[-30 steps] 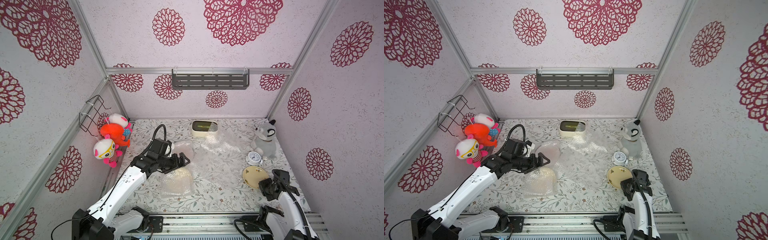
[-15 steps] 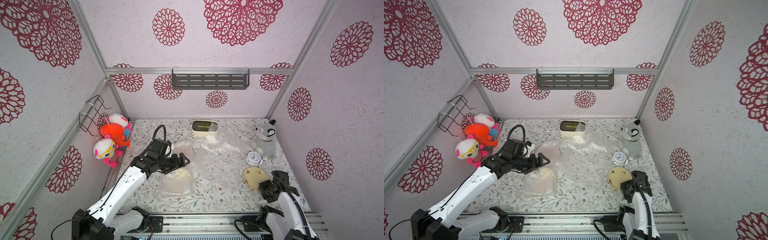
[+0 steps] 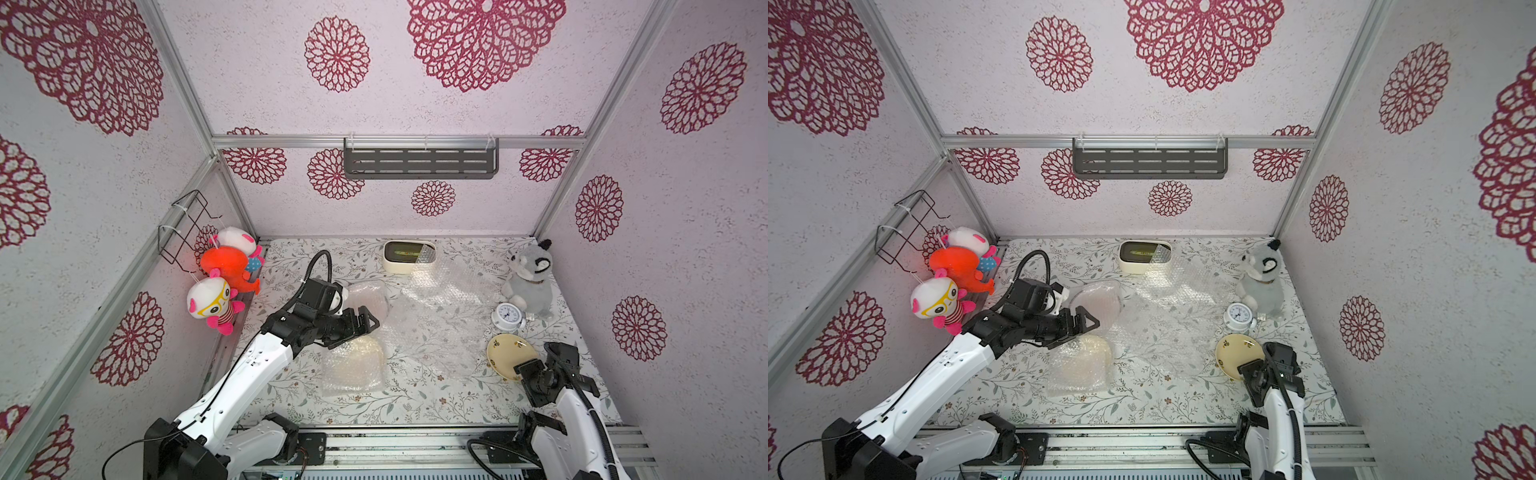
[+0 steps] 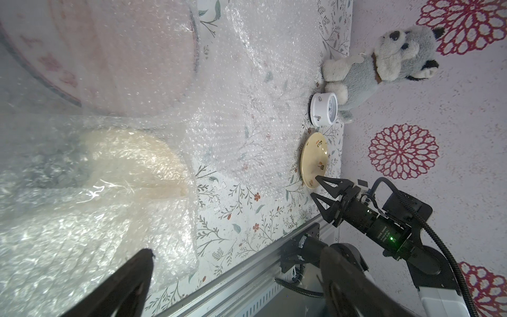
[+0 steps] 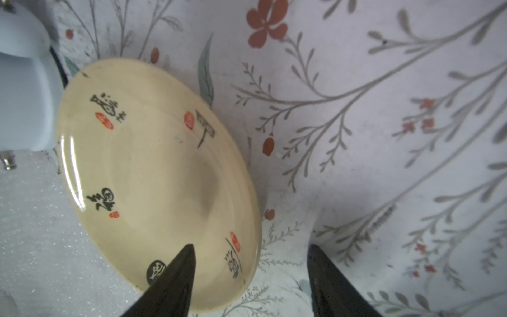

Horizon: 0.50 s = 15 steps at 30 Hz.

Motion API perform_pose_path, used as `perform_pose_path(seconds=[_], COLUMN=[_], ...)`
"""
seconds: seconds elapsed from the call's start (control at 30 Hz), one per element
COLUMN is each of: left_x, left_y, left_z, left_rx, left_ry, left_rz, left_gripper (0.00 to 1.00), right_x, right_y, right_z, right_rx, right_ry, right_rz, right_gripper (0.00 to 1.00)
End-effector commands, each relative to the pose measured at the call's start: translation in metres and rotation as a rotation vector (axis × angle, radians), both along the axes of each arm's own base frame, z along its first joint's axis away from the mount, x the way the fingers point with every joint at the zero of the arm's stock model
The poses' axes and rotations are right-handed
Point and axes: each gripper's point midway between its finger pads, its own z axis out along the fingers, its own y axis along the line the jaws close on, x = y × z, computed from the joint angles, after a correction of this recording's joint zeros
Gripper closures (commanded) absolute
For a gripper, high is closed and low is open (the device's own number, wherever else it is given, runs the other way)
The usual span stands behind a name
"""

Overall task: Unpack dinner plates from bubble wrap
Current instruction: Place the plate at the center of the board.

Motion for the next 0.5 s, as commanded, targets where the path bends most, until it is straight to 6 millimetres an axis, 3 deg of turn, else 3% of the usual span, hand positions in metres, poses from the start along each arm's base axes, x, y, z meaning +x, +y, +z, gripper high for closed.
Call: perform_pose_path(seconds=[0.0, 0.47], left_x=[-0.0023, -0.0016], left_y=[0.0043, 0.0015], left_z=[-0.0007, -0.0024], left_rx=[0.003, -0.005], left_ry=[-0.011, -0.008], left_rz=[0.003, -0.010], left_gripper=[0.02, 0.02], right_x=[-0.0087, -0.0103], right_y=[0.0000, 0.0017], right_z=[0.0019, 0.0058], right_rx=[-0.001, 0.001], right_ry=[0.034, 0.028], right_rz=[-0.009, 0.001], right_gripper=[0.29, 0.22])
